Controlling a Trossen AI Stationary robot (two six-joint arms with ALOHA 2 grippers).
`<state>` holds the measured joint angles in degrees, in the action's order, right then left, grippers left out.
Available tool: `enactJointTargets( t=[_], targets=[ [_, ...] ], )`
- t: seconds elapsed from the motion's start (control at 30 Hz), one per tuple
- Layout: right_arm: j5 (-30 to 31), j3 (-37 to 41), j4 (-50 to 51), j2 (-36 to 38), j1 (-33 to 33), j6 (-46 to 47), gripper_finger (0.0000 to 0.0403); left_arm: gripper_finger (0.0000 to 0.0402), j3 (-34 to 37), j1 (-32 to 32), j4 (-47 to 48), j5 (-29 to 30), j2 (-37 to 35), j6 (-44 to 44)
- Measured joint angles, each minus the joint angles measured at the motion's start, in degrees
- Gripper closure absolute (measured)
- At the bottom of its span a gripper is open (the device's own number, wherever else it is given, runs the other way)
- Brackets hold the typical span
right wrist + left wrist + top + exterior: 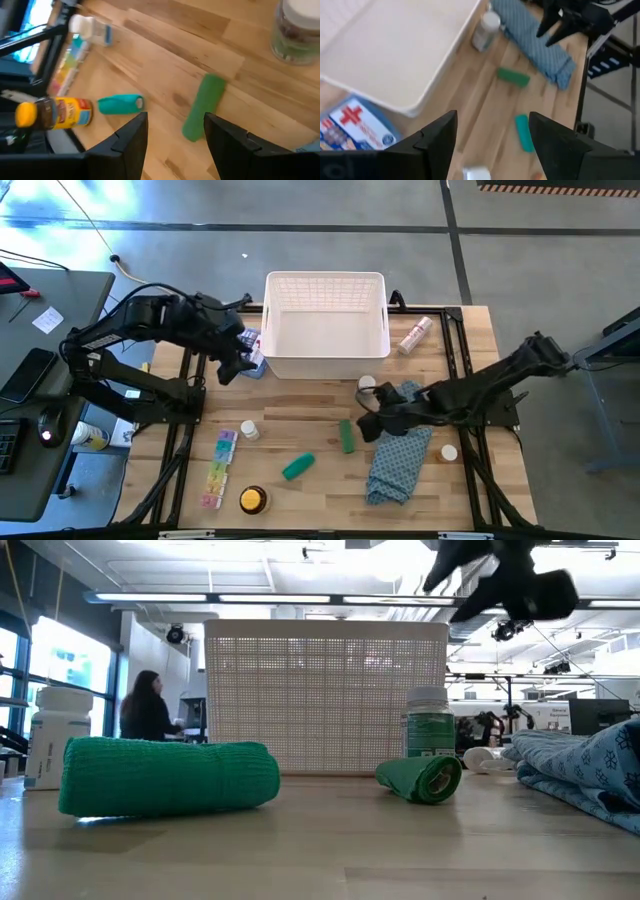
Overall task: Pick & place medical supplies in basket/bin
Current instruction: Put the green pill bottle into the white bin
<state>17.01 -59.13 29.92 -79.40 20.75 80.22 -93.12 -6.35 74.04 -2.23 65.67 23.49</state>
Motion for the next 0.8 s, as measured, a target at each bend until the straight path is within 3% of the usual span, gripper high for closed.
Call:
enactJointTargets(
  t=[0.13, 0.27, 0.43, 0.63, 0.8],
  targets=[
    [-2.42, -0.35, -3.07, -2.65, -2.65, 0.32, 0.0219, 0.0128, 0.02, 0.0, 2.28, -0.4, -0.25, 0.3],
    [-4.25, -5.83, -1.41, -5.23, -3.88, -1.66, 0.0219, 0.0131, 0.02, 0.0, 3.34, -0.4, -1.34, 0.28],
    [-5.9, -19.1, 16.02, -8.79, -3.16, -2.22, 0.022, 0.0131, 0.03, 0.0, 4.03, -0.07, -3.2, 0.2],
    [1.85, -37.75, 38.63, -16.32, -1.79, -0.13, 0.022, 0.0131, 0.04, 0.0, 3.62, 2.02, -4.79, 0.32],
    [3.92, -43.26, 51.84, -23.13, -3.93, -0.23, 0.022, 0.0131, 0.04, -0.01, 3.5, 3.16, -4.79, 0.32]
  ],
)
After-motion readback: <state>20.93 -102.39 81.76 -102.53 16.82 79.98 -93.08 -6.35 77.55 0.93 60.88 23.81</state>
